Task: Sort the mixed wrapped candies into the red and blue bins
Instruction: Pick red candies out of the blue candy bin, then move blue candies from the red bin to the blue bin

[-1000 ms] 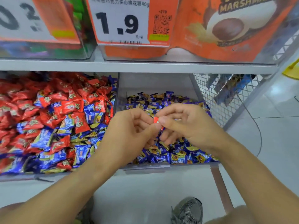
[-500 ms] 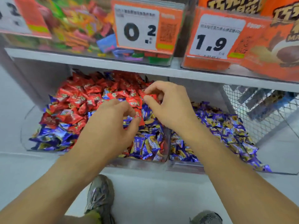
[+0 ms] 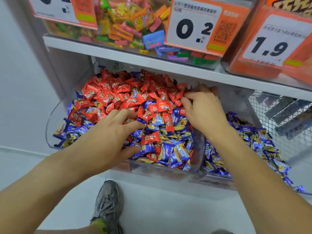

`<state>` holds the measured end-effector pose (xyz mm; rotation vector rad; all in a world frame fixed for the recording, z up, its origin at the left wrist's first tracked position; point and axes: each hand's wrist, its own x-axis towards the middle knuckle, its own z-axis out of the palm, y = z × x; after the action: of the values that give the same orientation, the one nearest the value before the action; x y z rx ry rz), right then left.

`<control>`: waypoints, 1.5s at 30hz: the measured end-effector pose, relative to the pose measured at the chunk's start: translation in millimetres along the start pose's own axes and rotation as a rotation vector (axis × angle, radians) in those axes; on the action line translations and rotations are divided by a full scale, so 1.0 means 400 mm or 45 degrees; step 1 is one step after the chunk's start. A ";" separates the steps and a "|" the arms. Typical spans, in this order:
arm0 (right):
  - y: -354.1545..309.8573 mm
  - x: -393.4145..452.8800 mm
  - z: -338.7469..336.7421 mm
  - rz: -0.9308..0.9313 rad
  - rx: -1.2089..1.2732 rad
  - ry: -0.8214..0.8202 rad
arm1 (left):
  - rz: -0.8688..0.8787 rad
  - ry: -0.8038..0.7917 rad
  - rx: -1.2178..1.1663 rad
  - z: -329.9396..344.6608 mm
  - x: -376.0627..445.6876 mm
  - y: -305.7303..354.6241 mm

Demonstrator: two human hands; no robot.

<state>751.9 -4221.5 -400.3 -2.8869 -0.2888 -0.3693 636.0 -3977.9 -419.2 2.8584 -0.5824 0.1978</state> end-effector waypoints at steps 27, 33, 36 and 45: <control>-0.030 -0.207 -0.074 -0.790 -0.023 -0.586 | 0.189 -0.034 -0.058 -0.014 0.057 0.004; -0.049 -0.191 -0.062 -0.791 -0.042 -0.574 | 0.089 -0.029 0.014 -0.041 0.045 0.000; -0.041 -0.194 -0.069 -0.744 0.067 -0.533 | 0.105 0.017 0.010 -0.049 0.039 0.014; -0.001 -0.189 -0.097 -0.567 0.521 -0.352 | 0.201 0.152 -0.017 -0.034 0.031 0.054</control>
<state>671.3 -4242.7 -383.9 -2.4433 -0.9413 0.0282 637.4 -3998.6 -400.2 2.7643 -0.7817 0.3855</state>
